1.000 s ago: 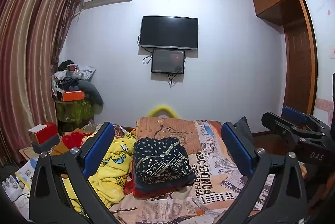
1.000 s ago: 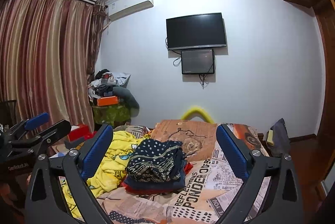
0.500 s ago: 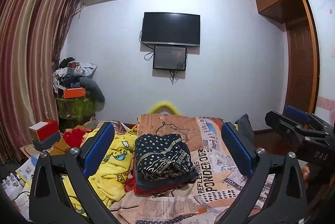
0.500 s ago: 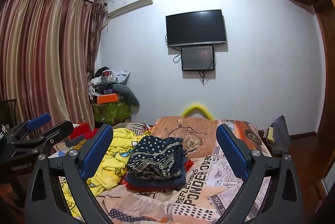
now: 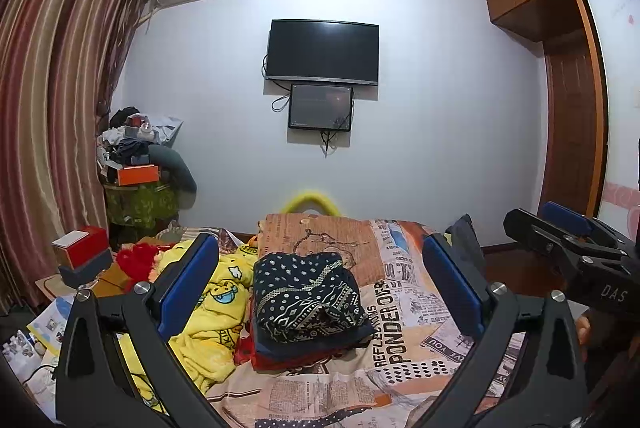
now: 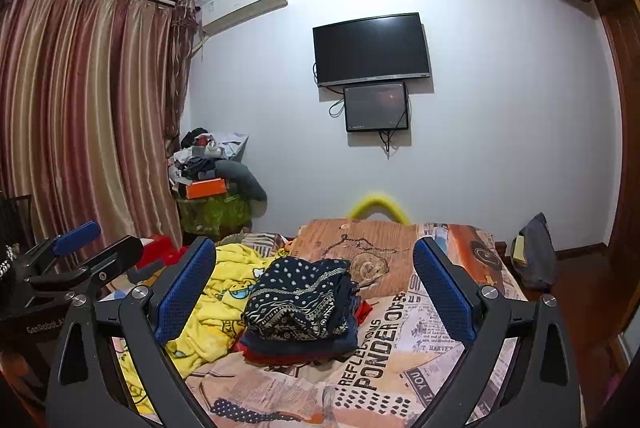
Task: Fold large clothes
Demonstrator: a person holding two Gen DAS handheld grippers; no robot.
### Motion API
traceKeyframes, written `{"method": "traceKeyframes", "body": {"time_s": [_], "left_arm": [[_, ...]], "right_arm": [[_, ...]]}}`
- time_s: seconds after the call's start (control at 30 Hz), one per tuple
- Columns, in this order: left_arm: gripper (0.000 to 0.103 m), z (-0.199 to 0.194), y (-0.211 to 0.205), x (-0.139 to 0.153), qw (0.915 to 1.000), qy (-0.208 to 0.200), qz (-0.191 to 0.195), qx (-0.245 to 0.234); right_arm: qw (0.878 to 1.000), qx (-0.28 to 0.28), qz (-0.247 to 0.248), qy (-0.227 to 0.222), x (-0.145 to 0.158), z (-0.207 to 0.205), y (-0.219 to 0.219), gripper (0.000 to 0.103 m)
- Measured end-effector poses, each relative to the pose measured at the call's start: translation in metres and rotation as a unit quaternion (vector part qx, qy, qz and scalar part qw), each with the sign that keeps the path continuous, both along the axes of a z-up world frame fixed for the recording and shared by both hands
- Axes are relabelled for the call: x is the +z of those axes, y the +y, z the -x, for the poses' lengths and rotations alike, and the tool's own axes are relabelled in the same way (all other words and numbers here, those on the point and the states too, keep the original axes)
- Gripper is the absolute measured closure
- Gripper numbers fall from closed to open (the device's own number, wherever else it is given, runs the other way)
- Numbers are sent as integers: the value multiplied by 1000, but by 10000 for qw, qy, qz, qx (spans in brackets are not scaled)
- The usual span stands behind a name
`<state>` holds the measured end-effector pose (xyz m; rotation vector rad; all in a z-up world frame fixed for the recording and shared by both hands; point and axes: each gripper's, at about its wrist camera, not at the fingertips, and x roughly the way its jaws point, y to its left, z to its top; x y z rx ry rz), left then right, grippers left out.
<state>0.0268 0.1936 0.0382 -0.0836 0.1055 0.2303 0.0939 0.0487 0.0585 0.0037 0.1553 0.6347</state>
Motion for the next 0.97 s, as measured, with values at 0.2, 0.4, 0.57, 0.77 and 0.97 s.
{"method": "traceKeyframes", "body": {"time_s": [0.2,0.4,0.57,0.77,0.97], "left_arm": [[1,-1,3,-1,10000,27,-5,-66],[1,-6,2,-2,9997,126,29,-210],[1,-8,0,-4,9996,164,-45,-221],[1,-8,4,-5,9996,161,27,-236],[1,-9,10,-7,9993,209,115,-302]], "right_arm": [[10000,-21,-40,23,0,1,-2,5],[10000,-39,-63,47,0,0,-3,5],[10000,-59,-47,48,0,-1,-3,5],[9999,-73,-26,74,0,-1,-1,5],[9999,-82,-7,93,0,-2,2,5]]}}
